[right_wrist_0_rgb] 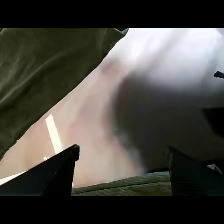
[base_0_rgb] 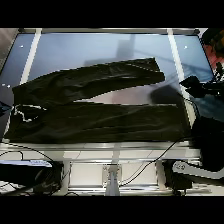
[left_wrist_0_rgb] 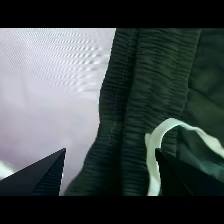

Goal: Fold the clothes and pants, and hang the long-sleeved shirts on hangers.

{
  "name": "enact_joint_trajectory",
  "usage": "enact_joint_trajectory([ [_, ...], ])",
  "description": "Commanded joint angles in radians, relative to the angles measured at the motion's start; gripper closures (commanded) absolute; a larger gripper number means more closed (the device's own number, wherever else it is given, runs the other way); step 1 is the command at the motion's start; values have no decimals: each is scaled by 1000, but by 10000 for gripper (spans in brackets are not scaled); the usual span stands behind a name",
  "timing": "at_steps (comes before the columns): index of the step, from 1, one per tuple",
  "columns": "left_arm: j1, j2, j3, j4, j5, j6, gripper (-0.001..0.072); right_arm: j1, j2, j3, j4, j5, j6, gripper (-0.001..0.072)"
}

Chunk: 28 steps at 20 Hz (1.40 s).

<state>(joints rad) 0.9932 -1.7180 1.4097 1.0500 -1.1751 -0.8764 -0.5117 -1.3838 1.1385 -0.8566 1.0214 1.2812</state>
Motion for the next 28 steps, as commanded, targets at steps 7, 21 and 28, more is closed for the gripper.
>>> enact_joint_trajectory([
  [7, 13, -131, 17, -145, -103, 246, 71, 128, -1, 1, 7, -18, 19, 121],
  [21, -39, -157, 17, -267, -189, 326, 660, 280, -167, 1, -6, -318, 170, 78],
  [28, -86, -157, 17, -419, -191, 323, 660, 276, -335, 107, -17, -459, 254, 120],
])
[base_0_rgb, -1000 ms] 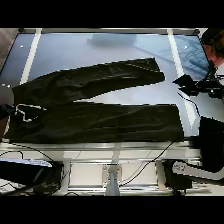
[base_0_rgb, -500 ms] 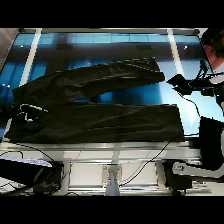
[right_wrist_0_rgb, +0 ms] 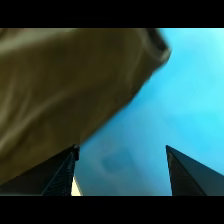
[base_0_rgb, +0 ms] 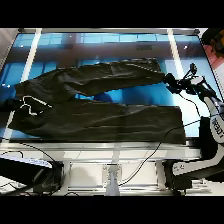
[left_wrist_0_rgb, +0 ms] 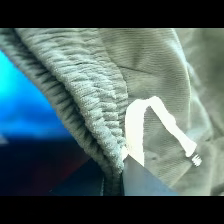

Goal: Fold the clothes and pants, and hang the long-sleeved shirts on hangers.

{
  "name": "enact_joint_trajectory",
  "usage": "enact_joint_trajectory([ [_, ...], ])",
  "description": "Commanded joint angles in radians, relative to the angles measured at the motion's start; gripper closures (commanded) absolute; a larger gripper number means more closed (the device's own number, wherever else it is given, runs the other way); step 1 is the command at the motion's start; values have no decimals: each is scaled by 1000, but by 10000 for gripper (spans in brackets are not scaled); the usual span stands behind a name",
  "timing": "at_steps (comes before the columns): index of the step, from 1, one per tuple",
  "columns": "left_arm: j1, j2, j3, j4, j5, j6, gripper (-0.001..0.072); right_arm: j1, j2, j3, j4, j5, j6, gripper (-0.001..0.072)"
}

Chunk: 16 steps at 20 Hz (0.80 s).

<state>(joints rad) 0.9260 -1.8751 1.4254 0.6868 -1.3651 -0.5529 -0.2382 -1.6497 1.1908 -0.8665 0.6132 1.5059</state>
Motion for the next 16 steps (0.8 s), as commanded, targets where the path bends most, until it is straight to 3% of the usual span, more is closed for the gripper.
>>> enact_joint_trajectory([
  [1, -28, 0, 1, -51, 0, 0, 660, 2, -96, 82, -8, -64, 35, 124],
  [4, -51, 0, 1, -52, 1, 0, 660, 0, -155, 109, -31, -109, 167, 195],
  [5, -55, 0, 1, -52, 4, 0, 660, 0, -170, 109, -31, -114, 187, 252],
  [7, -66, 0, 1, -52, 18, 0, 660, 2, -194, 109, -32, -118, 183, 289],
  [9, -74, 0, 1, -52, 26, 0, 659, 2, -195, 109, -44, -147, 180, 392],
  [13, -84, 0, 1, -52, 26, 0, 660, 3, -195, 109, -47, -150, 180, 413],
  [16, -91, 0, 1, -52, 26, -1, 659, 11, -195, 109, -49, -174, 179, 554],
])
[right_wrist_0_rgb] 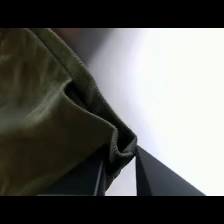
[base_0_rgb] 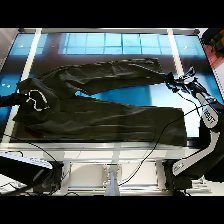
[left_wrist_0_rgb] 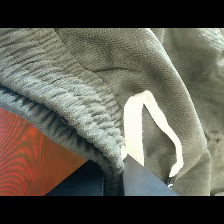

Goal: Fold the clothes and pants, and hang the long-sleeved shirts on hangers.

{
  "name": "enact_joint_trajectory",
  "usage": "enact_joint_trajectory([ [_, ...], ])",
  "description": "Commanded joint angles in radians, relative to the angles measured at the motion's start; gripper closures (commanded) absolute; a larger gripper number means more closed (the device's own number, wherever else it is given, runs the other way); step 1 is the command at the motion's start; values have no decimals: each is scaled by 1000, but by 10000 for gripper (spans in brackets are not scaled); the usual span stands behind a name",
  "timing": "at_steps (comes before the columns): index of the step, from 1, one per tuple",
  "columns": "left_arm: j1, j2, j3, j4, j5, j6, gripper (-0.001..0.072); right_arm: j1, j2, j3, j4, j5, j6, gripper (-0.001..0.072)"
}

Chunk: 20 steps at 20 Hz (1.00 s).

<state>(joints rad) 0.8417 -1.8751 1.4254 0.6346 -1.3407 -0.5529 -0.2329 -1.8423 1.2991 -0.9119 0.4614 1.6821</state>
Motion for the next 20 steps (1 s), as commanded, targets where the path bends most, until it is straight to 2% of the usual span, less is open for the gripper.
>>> enact_joint_trajectory([
  [1, -11, 0, 1, 0, 1, -1, 659, 6, -2, 1, -1, -26, 3, 605],
  [2, -13, 0, 1, 0, 1, -1, 659, 7, -1, 1, -1, -24, 4, 707],
  [8, -26, 0, 1, 0, 1, -34, 660, -5, 77, 1, -90, 73, 4, 706],
  [11, -26, 0, 1, 1, 1, -61, 660, -34, 175, 0, -204, 136, 12, 707],
  [13, -29, 1, 1, 0, 13, -61, 660, -66, 233, 0, -304, 194, 69, 707],
  [20, -59, 15, 10, 8, 90, -61, 661, -156, 369, 0, -584, 559, 94, 707],
])
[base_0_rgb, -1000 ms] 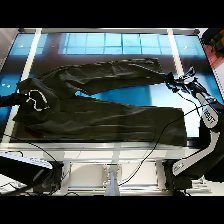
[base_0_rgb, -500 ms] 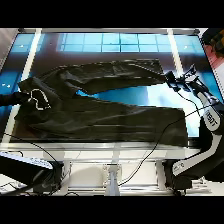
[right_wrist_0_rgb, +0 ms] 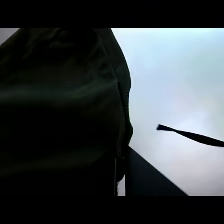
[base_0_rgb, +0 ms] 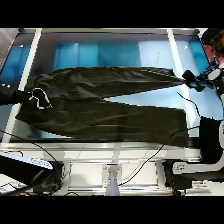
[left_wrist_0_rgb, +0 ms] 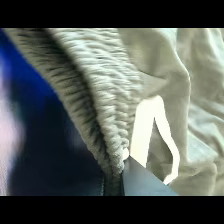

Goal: Fold the clothes and pants, and hang the long-sleeved shirts on hangers.

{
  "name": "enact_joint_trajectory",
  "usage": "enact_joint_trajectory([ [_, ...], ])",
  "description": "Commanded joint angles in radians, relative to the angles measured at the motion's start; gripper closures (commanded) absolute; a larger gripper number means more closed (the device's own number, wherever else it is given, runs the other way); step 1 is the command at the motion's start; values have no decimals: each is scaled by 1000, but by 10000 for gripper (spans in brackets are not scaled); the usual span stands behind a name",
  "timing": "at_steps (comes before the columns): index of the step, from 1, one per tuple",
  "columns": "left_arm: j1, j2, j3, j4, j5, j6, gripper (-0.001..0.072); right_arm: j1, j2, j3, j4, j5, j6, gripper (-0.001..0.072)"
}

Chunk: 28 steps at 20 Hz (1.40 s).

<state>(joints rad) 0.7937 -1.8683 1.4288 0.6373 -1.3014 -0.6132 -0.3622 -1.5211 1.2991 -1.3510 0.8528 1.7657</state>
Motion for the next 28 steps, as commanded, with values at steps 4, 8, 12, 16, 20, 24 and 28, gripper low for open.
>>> enact_joint_trajectory([
  [4, -20, 38, 12, 13, 163, 0, 661, -26, 96, -26, -207, 204, 16, 707],
  [8, -33, 38, 12, 13, 168, 0, 661, -26, 202, -195, -209, 122, 59, 707],
  [12, -53, 38, 12, 13, 168, 0, 660, -24, 312, -385, -201, 111, 70, 706],
  [16, -64, 38, 12, 12, 166, 0, 660, -24, 349, -507, -190, 32, 138, 706],
  [20, -64, 38, 12, 13, 148, -1, 659, -24, 349, -512, -191, 17, 138, 705],
  [24, -64, 38, 12, 13, 130, -1, 507, -24, 349, -512, -203, 13, 137, 371],
  [28, -51, 47, 13, 18, 105, -42, 8, -24, 349, -489, -208, -45, 137, 19],
])
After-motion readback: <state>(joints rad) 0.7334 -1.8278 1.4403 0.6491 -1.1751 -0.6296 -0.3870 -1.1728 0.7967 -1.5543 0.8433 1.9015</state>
